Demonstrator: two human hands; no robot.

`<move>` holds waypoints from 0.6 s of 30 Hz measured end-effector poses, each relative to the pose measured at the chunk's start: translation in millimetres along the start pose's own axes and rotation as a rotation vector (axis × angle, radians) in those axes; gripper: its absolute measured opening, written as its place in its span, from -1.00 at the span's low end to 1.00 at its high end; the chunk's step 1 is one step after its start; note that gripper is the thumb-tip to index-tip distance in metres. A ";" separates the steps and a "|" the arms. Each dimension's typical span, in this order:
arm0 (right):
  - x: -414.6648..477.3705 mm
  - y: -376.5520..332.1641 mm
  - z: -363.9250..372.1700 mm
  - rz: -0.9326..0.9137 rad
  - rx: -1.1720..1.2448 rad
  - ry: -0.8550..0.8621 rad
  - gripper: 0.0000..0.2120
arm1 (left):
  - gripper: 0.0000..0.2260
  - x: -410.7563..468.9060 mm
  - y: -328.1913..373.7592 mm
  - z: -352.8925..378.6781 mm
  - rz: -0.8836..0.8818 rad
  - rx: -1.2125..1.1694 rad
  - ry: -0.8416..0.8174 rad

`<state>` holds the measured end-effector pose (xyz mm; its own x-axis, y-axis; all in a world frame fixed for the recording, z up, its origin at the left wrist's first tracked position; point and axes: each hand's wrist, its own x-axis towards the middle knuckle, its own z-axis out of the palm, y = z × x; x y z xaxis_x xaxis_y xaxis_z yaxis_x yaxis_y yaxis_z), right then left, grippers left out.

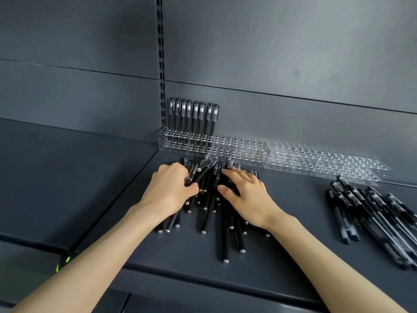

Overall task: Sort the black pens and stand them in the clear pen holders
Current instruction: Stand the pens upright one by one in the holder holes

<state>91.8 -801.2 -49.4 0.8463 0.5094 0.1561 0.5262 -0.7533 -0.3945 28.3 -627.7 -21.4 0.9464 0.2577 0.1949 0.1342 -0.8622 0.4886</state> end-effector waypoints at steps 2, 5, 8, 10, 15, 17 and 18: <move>0.2 -0.4 -0.4 0.002 0.001 -0.005 -0.50 | -0.73 2.0 -3.5 -1.6 -0.005 -0.042 0.000; -0.2 -0.9 -1.3 0.003 0.001 -0.011 -0.50 | -0.80 1.1 -7.9 -3.4 -0.018 -0.088 -0.002; -0.6 0.2 -0.7 0.002 0.003 -0.009 -0.50 | -0.79 -1.2 -12.3 -3.6 -0.002 -0.109 -0.034; -0.8 -0.4 -0.6 -0.002 -0.006 0.007 -0.50 | -0.79 -3.0 -14.4 -5.5 0.023 -0.157 -0.040; -2.3 -2.9 -5.6 -0.056 0.166 0.168 -0.59 | -0.82 -10.5 -6.2 -10.4 0.105 -0.412 -0.095; -1.0 -8.7 -10.8 -0.063 0.495 0.229 -0.72 | -0.85 -10.5 -3.0 -9.7 0.141 -0.493 -0.111; 0.1 -13.1 -14.5 -0.050 0.673 0.263 -0.79 | -0.87 -10.0 -1.7 -9.4 0.160 -0.523 -0.113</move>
<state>86.2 -797.4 -31.1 0.8592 0.3554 0.3680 0.4711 -0.2688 -0.8402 15.8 -624.8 -16.2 0.9725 0.0675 0.2229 -0.1506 -0.5478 0.8230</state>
